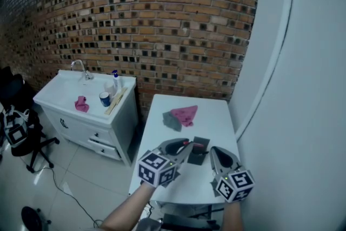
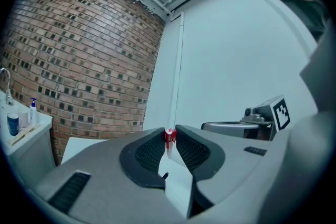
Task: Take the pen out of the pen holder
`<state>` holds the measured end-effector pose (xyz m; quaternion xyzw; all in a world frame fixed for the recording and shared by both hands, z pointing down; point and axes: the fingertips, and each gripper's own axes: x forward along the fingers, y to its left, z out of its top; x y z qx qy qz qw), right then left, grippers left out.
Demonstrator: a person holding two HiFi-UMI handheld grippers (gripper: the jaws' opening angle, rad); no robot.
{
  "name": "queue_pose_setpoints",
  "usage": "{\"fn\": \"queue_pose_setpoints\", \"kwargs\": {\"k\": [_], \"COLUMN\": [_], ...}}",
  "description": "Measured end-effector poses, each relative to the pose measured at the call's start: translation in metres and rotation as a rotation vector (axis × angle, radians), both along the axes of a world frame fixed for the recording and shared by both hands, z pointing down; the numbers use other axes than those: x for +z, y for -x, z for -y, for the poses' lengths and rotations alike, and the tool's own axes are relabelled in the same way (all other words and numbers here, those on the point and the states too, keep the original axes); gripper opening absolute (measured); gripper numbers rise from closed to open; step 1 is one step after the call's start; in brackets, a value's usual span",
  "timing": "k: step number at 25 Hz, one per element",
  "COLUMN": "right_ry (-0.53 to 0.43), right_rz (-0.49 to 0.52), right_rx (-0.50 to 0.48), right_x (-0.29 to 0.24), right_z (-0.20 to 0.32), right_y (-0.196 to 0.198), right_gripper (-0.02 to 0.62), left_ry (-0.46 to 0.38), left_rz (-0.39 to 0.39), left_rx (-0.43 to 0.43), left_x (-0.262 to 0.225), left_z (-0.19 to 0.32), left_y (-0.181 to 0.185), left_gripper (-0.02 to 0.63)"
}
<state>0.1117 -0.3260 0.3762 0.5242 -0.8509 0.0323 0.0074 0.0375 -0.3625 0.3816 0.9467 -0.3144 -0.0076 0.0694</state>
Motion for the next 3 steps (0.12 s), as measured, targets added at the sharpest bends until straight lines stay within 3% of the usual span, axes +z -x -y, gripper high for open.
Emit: {"fn": "queue_pose_setpoints", "kwargs": {"k": [3], "right_ry": [-0.001], "right_rz": [0.000], "right_rx": [0.000], "right_x": [0.0020], "right_z": [0.0007], "right_y": [-0.0006], "right_gripper": [0.002], "left_ry": [0.002], "left_rz": [0.001], "left_rx": [-0.001], "left_x": [0.0026], "left_z": [0.0004], "left_y": [0.0001], "left_gripper": [0.072]}}
